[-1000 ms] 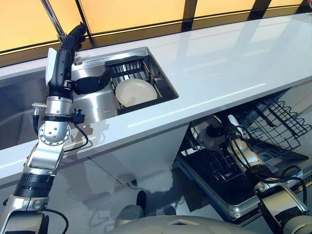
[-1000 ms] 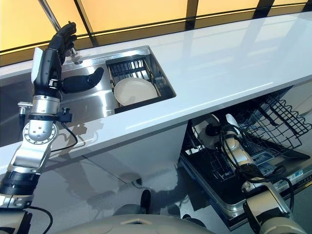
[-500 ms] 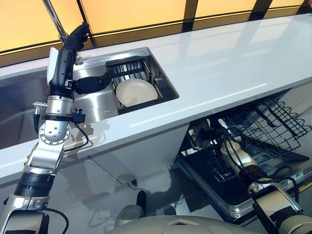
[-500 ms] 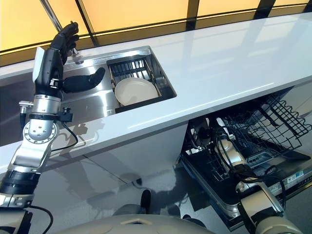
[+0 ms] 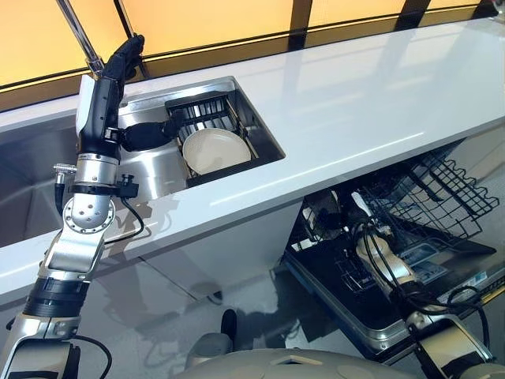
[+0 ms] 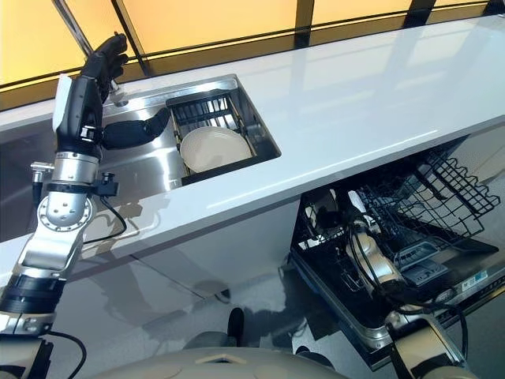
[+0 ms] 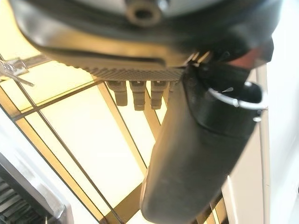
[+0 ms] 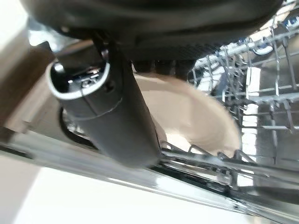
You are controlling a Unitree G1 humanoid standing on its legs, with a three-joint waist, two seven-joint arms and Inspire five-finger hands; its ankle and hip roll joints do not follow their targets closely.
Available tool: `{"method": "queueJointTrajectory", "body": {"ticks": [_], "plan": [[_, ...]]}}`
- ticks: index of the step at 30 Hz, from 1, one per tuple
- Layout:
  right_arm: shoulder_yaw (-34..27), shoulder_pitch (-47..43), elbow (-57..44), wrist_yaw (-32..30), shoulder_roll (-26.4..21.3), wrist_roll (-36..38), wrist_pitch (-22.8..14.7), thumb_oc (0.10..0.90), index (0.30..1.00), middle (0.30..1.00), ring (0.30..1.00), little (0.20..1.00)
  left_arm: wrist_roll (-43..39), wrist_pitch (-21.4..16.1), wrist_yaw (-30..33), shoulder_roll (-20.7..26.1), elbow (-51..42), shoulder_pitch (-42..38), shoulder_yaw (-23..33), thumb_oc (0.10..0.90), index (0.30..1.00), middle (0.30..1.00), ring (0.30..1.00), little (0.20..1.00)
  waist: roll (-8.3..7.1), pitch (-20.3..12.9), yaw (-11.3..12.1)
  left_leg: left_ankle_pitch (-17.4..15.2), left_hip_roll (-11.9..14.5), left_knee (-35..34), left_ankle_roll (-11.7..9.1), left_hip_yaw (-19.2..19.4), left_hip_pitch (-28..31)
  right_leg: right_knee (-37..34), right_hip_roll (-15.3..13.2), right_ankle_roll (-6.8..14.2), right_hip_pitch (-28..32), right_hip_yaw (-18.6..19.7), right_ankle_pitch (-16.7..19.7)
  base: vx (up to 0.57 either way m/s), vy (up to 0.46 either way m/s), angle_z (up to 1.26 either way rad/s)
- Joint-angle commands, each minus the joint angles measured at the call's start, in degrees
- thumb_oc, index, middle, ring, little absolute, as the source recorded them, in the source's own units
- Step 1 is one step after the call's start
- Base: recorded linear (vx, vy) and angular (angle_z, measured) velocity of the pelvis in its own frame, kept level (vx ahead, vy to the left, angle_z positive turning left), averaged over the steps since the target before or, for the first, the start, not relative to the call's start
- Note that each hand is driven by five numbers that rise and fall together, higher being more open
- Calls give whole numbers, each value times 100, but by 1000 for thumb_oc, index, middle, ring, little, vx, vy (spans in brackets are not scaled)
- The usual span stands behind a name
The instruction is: Pick up plates and place into dishwasher.
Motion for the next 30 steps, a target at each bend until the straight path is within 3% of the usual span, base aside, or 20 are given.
{"method": "queueJointTrajectory", "body": {"ticks": [1,13,22,30], "plan": [[-365,-272,-814,-369,-356,-427,-751,800,900,900,900,900,-50,-447,143,177,-407,-387,310,800,900,900,900,900,-63,-301,-35,-1020,-157,30,-49,127,727,25,-95,234,-313,137,422,-9,8,-14],[-1194,477,-1592,-482,-559,-208,-1361,800,900,900,900,900,-51,-509,106,227,-474,-20,631,800,900,900,900,900,-60,-278,-241,-1050,-146,30,-45,244,765,25,-67,266,-332,245,431,-8,5,-9],[-1770,787,-1959,-815,-734,-318,-1544,800,900,900,900,900,-4,-504,107,344,-495,210,873,800,900,900,900,900,-52,-277,-347,-1052,-135,30,-54,303,775,25,-53,285,-339,285,436,-1,0,0],[-2262,933,-2571,-1032,-1143,-321,-1767,800,900,900,900,900,10,-167,185,1123,-336,-16,1230,800,900,900,900,900,7,-283,-457,-1061,-145,30,-64,378,764,25,-36,310,-372,328,439,0,1,-4]]}}
